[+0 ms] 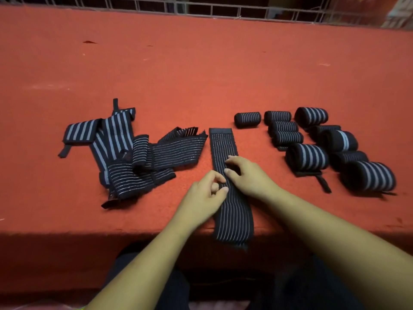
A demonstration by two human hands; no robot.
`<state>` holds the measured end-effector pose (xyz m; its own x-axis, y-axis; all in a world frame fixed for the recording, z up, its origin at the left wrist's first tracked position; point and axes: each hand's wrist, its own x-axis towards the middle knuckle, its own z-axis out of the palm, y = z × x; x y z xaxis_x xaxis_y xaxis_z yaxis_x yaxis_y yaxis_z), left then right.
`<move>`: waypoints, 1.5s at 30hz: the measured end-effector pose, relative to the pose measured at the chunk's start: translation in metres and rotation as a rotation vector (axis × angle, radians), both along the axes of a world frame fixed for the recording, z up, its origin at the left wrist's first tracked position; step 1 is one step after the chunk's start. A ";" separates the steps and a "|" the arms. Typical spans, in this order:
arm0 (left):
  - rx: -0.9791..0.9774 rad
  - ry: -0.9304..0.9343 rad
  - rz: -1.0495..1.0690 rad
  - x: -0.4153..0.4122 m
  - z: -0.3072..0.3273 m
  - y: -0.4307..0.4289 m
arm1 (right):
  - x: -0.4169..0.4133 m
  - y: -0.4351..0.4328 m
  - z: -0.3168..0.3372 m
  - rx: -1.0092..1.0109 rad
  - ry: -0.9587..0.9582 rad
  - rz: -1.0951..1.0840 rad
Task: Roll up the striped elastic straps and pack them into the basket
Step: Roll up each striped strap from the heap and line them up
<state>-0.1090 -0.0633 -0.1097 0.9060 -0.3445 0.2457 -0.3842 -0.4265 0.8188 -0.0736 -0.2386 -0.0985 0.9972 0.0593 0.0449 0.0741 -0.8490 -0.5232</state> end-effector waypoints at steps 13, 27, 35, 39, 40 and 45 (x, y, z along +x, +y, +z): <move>0.516 0.060 -0.129 -0.018 0.030 0.011 | -0.013 0.000 -0.017 -0.138 -0.176 0.025; 0.808 0.006 0.416 0.085 0.028 0.083 | -0.016 0.000 -0.016 -0.140 -0.165 0.031; 0.492 -0.420 0.161 0.057 0.057 0.063 | -0.010 -0.002 -0.017 -0.065 -0.129 0.005; 0.503 -0.386 -0.003 0.041 0.054 0.059 | -0.014 -0.007 0.001 0.449 -0.003 -0.031; 0.482 -0.395 -0.015 0.039 0.053 0.061 | -0.016 -0.006 0.010 0.508 0.001 0.024; 0.383 -0.466 -0.083 0.030 0.061 0.066 | -0.013 0.021 0.045 0.333 -0.083 0.280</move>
<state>-0.0792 0.0030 -0.0486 0.6997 -0.5512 0.4546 -0.7095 -0.6109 0.3513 -0.0869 -0.2173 -0.0537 0.9368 0.2958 0.1869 0.3311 -0.5765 -0.7470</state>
